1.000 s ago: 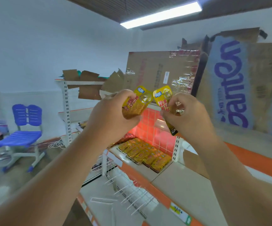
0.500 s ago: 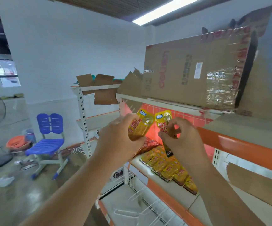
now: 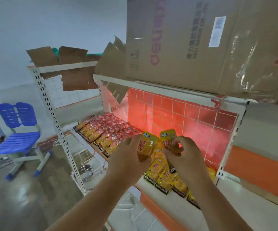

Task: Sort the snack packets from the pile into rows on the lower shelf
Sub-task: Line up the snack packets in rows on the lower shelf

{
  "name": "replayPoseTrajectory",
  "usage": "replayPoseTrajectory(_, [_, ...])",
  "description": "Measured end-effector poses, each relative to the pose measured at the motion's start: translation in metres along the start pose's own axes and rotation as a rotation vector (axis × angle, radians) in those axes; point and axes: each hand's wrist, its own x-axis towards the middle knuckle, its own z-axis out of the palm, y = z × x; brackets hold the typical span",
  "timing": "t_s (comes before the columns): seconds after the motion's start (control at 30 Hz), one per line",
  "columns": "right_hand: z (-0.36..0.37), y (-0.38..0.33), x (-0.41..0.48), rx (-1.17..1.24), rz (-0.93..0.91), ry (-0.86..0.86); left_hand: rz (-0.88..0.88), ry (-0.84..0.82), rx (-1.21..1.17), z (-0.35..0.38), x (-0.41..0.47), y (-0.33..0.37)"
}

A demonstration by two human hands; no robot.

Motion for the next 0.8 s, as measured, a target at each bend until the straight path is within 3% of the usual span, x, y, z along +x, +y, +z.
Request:
replayPoseTrajectory(0.33, [0.021, 0.071, 0.002, -0.239, 0.224, 0.045, 0.055, -0.259, -0.155, 0.106, 0.036, -0.009])
replayPoseTrajectory(0.67, [0.049, 0.123, -0.046, -0.5, 0.736, 0.213, 0.269, -0.584, -0.164, 0.194, 0.043, -0.002])
replayPoseTrajectory(0.8, [0.057, 0.132, -0.06, -0.552, 0.818, 0.25, 0.362, -0.65, -0.049, 0.207, 0.042, 0.005])
